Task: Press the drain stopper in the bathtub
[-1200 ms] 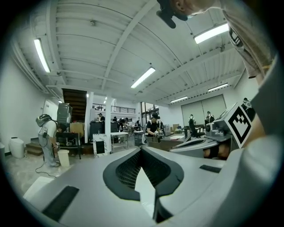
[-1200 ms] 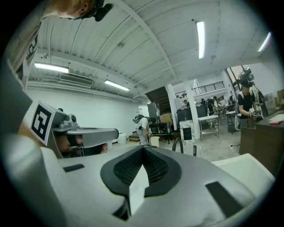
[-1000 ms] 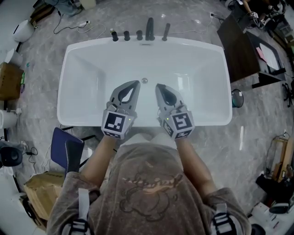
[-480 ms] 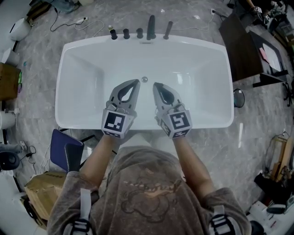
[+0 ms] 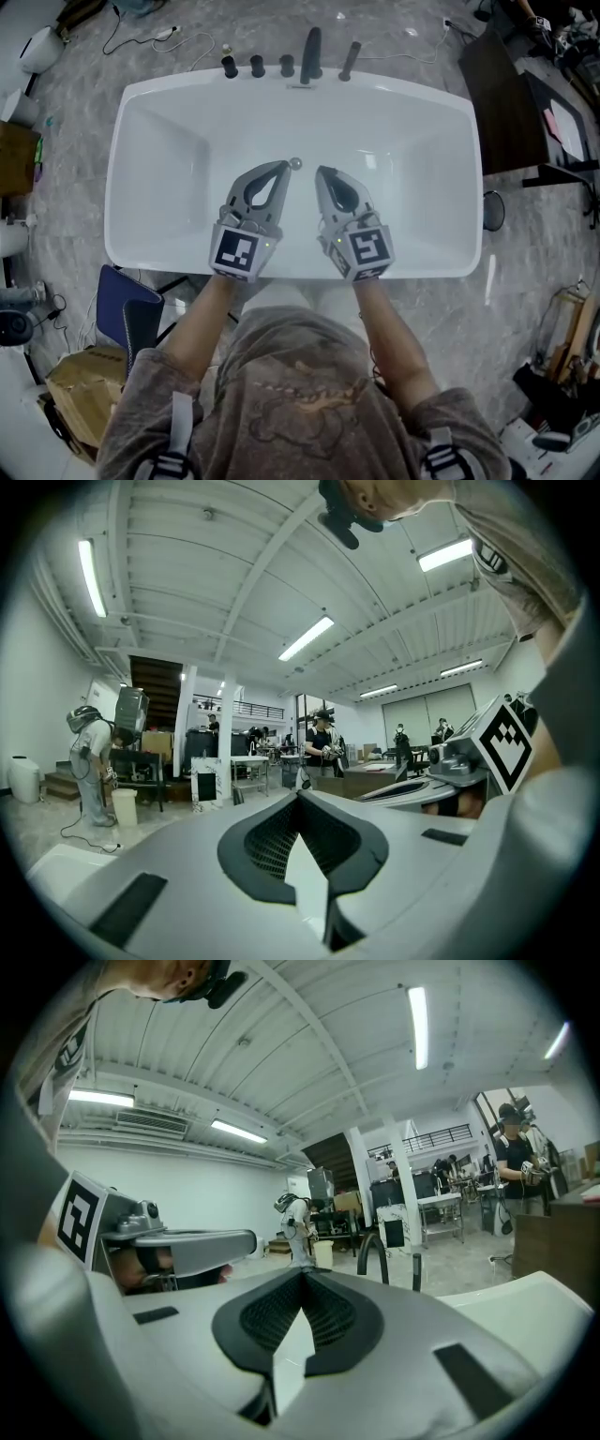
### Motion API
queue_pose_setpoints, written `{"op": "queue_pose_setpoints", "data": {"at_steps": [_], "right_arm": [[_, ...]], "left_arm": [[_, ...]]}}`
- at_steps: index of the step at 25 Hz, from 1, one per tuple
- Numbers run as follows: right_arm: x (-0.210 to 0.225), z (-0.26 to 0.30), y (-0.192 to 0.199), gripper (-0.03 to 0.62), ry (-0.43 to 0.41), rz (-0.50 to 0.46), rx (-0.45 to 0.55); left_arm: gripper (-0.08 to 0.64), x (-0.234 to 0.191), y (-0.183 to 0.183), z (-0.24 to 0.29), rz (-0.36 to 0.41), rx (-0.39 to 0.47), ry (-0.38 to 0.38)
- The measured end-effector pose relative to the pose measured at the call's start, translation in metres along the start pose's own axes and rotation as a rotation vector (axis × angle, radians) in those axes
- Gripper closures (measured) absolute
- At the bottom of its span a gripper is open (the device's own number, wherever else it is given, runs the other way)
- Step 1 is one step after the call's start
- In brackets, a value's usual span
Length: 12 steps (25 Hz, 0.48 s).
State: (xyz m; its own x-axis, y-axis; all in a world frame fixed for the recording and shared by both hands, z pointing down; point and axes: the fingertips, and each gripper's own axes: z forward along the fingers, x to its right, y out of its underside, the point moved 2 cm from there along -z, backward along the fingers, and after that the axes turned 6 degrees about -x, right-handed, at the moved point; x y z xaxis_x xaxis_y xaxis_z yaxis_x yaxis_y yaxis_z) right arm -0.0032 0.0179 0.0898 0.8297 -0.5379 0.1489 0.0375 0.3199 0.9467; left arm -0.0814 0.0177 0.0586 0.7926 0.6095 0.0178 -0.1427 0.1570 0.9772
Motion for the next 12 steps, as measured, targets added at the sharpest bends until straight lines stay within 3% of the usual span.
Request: {"op": "queue_pose_setpoints", "data": {"at_steps": [12], "right_arm": [[0.03,0.047,0.044,0.592,-0.018,-0.009,-0.018]], "left_arm": [[0.555,-0.02,0.051,0.044,-0.017,-0.011,0.005]]}}
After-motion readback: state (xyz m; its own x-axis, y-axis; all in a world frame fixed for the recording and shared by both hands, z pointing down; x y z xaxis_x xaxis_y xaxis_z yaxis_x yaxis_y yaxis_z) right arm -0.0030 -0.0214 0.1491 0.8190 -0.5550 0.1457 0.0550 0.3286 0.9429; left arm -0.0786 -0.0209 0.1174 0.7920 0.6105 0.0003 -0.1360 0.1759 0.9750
